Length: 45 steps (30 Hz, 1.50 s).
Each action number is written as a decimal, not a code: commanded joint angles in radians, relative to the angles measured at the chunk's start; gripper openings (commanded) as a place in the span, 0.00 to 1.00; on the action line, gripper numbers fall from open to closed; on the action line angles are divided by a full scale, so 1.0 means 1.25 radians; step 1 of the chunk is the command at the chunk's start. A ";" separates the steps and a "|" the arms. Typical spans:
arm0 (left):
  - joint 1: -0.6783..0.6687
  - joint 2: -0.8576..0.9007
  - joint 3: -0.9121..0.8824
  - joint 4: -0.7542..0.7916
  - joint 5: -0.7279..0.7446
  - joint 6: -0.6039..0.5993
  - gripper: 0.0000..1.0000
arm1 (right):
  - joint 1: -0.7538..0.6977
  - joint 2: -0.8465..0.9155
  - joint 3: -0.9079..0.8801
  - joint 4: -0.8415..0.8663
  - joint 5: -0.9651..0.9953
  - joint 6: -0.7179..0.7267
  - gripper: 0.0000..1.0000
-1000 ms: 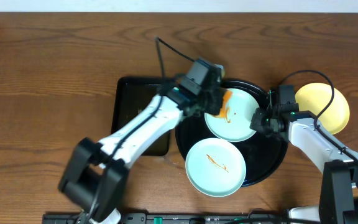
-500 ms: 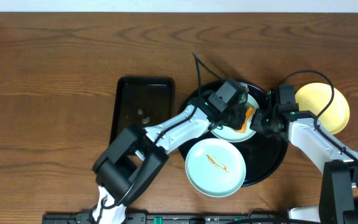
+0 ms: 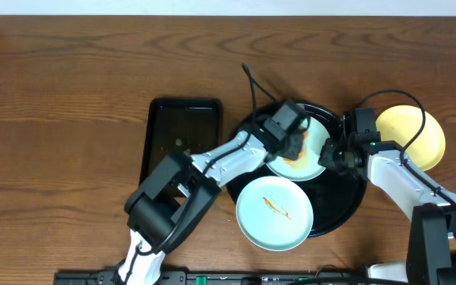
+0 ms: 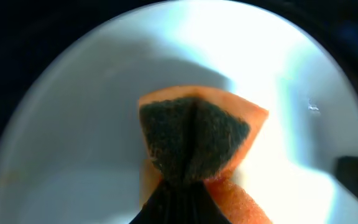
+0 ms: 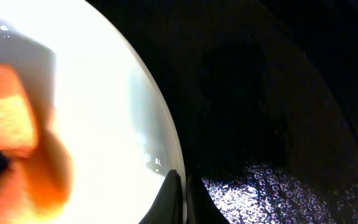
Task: Clean dirty plates on tray and stack at the side
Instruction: 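Scrub the pale green plate with the sponge in the left gripper, then move the sponge back over the black tray with the left gripper, then carry the pale green plate right and stack it on the yellow plate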
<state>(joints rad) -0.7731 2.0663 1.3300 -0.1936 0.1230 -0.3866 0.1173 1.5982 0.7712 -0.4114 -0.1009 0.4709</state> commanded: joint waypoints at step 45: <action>0.433 -0.277 -0.057 -0.421 0.017 0.102 0.08 | 0.048 -0.305 0.012 0.143 0.143 -0.388 0.01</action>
<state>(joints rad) -0.2356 1.7107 1.2633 -0.7250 0.1505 -0.2718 0.1413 1.2568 0.7715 -0.2466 -0.0090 0.0746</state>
